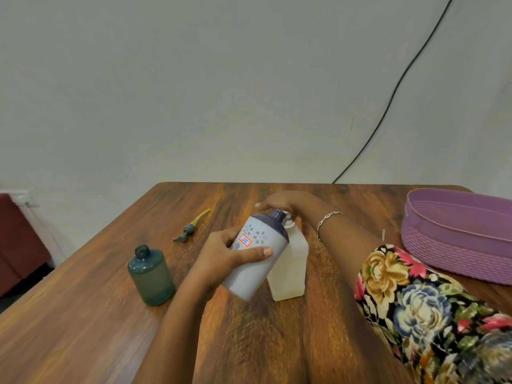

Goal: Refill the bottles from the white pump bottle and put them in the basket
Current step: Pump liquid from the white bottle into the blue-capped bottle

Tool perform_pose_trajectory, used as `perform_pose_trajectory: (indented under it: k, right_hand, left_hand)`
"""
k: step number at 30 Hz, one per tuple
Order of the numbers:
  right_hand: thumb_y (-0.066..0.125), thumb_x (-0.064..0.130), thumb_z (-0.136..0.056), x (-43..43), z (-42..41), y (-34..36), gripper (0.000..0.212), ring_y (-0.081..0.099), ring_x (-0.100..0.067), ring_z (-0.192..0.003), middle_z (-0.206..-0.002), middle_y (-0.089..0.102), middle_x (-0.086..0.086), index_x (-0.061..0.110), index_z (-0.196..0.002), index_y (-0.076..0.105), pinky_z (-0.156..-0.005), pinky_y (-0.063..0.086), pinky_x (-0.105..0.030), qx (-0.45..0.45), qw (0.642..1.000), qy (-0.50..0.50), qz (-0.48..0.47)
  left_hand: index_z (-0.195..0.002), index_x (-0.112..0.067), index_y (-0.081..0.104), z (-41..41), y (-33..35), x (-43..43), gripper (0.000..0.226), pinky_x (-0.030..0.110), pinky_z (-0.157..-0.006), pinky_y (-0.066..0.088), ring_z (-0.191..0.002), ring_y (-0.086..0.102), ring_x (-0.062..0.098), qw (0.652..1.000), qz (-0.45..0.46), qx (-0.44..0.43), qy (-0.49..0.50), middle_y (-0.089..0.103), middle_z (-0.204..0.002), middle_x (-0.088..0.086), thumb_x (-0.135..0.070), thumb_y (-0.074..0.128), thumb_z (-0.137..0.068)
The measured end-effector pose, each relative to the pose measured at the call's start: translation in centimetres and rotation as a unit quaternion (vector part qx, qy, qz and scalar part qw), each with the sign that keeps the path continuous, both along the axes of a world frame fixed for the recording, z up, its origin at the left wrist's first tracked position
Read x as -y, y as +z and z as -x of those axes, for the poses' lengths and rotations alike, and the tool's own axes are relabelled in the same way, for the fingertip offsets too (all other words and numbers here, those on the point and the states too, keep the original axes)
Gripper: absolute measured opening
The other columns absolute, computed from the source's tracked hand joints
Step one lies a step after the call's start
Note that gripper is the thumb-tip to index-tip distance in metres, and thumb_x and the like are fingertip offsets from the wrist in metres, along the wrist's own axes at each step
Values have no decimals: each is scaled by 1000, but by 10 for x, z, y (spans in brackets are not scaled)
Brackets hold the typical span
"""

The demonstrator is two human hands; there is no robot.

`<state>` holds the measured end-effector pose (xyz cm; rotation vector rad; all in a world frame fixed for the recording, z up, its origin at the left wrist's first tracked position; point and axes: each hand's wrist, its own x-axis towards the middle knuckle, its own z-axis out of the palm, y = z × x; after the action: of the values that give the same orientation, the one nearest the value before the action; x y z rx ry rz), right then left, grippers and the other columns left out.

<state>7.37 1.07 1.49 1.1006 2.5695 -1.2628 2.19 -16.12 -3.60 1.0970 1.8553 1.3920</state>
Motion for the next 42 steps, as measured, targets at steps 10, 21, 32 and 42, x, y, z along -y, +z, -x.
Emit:
perform_pose_trajectory:
  k: [10,21,32,42]
  right_hand:
    - [41,57,-92,4,-9,19,70,45,-32,-123,-141,43,-16,8,-141,36,-82,38,-35,8,999,-6,34]
    - [42,47,-96,13,-5,5,56,55,-24,-96,-130,54,-18,2,-129,49,-95,44,-39,24,999,12,-33]
    - [47,41,-96,21,-12,18,47,58,-20,-81,-114,55,-11,9,-129,51,-62,44,-27,4,1000,6,-12]
    - [44,40,-97,22,-10,13,47,56,-31,-106,-129,52,-17,6,-130,49,-79,45,-37,19,997,0,-73]
  left_hand:
    - [-97,-12,69,2,9,0,56,28,-62,54,-77,70,21,1000,-3,0,-11,73,-88,6,-42,82,-51]
    - [-97,-9,68,-1,2,4,57,28,-63,55,-78,70,22,1000,16,4,12,73,-88,8,-42,83,-54]
    - [-96,-11,69,-3,10,9,64,31,-64,55,-78,70,23,1000,13,8,8,73,-87,7,-47,87,-47]
    - [-96,-8,69,-1,6,5,60,27,-61,55,-74,70,19,999,27,9,20,73,-86,8,-43,81,-49]
